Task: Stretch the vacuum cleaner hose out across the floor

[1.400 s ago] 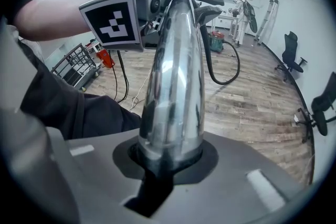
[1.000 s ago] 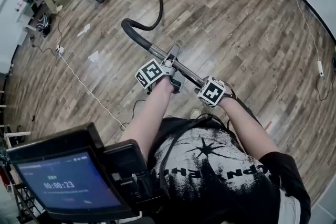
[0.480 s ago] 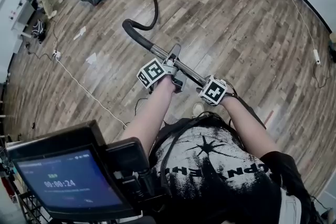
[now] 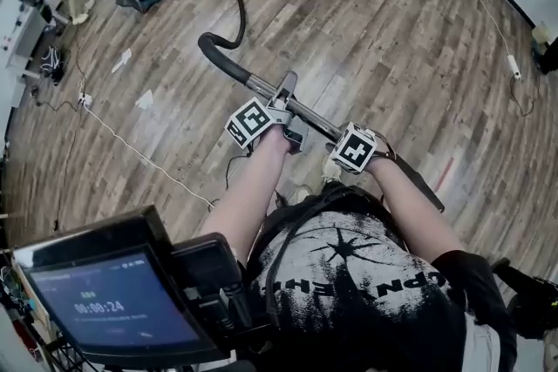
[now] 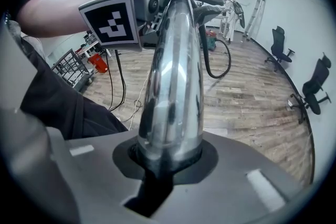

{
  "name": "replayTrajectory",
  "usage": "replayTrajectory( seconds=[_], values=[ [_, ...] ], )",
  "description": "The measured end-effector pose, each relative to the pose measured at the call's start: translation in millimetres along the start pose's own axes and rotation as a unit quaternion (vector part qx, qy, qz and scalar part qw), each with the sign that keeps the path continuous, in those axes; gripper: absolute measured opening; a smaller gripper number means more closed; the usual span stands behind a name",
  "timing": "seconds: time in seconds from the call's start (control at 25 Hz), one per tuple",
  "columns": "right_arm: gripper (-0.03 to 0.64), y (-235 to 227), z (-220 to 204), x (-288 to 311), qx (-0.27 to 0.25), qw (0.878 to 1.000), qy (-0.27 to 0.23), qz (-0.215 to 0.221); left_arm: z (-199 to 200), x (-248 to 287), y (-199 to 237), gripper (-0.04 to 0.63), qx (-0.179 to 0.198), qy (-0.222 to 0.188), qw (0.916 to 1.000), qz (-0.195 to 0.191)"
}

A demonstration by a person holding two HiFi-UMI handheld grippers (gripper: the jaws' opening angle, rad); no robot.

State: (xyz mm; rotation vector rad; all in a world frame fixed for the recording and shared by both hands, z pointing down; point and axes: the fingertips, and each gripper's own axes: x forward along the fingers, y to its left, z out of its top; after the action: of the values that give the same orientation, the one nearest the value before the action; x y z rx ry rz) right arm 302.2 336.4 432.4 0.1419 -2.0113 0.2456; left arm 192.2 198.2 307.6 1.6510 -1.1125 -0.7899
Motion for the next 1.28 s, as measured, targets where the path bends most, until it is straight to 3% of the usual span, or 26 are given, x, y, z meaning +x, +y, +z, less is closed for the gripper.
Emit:
replayTrajectory(
  seconds=[0.16, 0.52, 0.8, 1.28],
  values=[
    [0.071, 30.2, -19.7, 5.9, 0.026, 1.000, 0.004, -0.011, -25.3, -21.0, 6.4, 0.040, -0.012, 0.025, 0.9996, 0.000],
    [0.077, 42.7, -67.7, -8.7, 0.062, 0.996, 0.027, -0.054, -80.7, -19.2, 7.1, 0.040, -0.041, 0.063, 0.9971, -0.002],
    [0.086, 35.2, -104.7, -29.9, 0.058, 0.994, 0.024, -0.091, -121.9, -5.7, -5.7, 0.040, -0.048, 0.073, 0.9961, -0.006],
    [0.084, 41.8, -200.3, -53.7, 0.044, 0.997, 0.035, -0.060, -214.6, -1.3, -9.9, 0.040, -0.061, 0.055, 0.9963, 0.025]
  ],
)
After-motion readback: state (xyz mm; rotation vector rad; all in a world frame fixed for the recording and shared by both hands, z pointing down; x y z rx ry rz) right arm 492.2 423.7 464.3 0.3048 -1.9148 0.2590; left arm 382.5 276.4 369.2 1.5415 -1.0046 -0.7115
